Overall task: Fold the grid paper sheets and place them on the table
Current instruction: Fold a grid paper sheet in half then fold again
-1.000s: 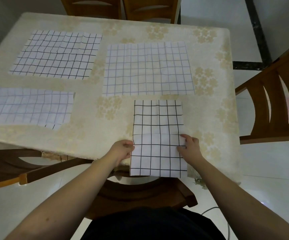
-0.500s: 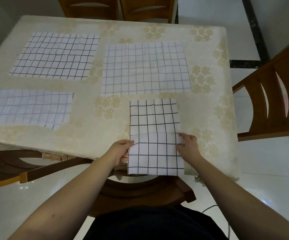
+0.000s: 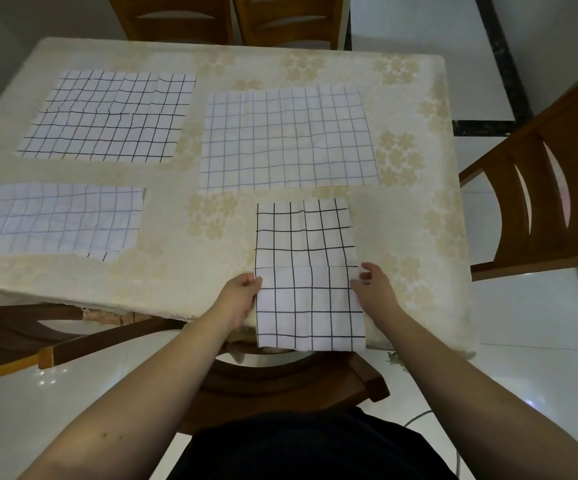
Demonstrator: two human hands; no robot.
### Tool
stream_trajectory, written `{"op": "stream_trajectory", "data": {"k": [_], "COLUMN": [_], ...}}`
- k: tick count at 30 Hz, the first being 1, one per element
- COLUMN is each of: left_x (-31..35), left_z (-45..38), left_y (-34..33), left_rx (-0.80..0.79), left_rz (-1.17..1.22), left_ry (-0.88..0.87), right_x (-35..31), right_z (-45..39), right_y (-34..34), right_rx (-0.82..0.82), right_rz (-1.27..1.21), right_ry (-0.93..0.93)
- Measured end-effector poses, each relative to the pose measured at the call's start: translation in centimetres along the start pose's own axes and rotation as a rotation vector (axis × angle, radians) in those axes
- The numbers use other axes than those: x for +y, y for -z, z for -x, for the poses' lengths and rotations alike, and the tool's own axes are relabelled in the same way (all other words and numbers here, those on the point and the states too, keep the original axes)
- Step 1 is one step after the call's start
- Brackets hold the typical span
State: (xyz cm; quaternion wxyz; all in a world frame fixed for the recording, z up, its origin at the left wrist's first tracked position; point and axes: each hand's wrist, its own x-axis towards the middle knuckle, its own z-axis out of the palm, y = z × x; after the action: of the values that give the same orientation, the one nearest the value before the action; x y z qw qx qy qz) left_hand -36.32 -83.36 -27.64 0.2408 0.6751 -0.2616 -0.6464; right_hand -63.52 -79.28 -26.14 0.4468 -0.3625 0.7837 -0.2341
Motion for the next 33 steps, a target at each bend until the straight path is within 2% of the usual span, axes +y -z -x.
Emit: {"op": "stream_trajectory", "data": {"k": [5,13,15,18,20,22,24,28,33], "left_x": [0.3,-0.3,-0.3,-0.4,-0.4,-0.4,-0.4,-0.6,-1.3], "left_z": [-0.2,-0.2,-0.2,-0.2,-0.3,-0.2,0.0,0.2,0.7], "left_y": [0.4,1.4,1.5,1.6,1.6,1.5,1.4,1.3,1.1], "left_rx": [-0.001,0.102,0.095,0.067,0.058,0.064,0.069,0.087,0.109], "left_rz": [-0.026,0.073,0.083,0.091,0.075,0.054,0.040,0.014,0.014], "left_ry": [-0.038,0.036,0.033,0.016,-0.001,-0.010,-0.023,-0.045,-0.041], "right_x": [-0.1,0.2,0.2,-0.5,-1.3,-2.4,-3.9,-6.6,-7.9], "right_z": [-0.3,-0.7,-0.7,0.1,0.3,0.0,-0.7,-1.6,-1.8], "right_y": [-0.1,-0.3,-0.4,-0.9,-1.5,-2.4,-3.3,-5.0,-6.3], "right_rx": [0.011,0.022,0.039,0.050,-0.026,-0.146,-0.247,-0.334,-0.356], "right_rz": [-0.024,0.018,0.184,0.456,0.532,0.626,0.697,0.867,0.975], "right_ry": [-0.025,-0.018,0.054,0.310,0.482,0.575,0.620,0.712,0.667]}}
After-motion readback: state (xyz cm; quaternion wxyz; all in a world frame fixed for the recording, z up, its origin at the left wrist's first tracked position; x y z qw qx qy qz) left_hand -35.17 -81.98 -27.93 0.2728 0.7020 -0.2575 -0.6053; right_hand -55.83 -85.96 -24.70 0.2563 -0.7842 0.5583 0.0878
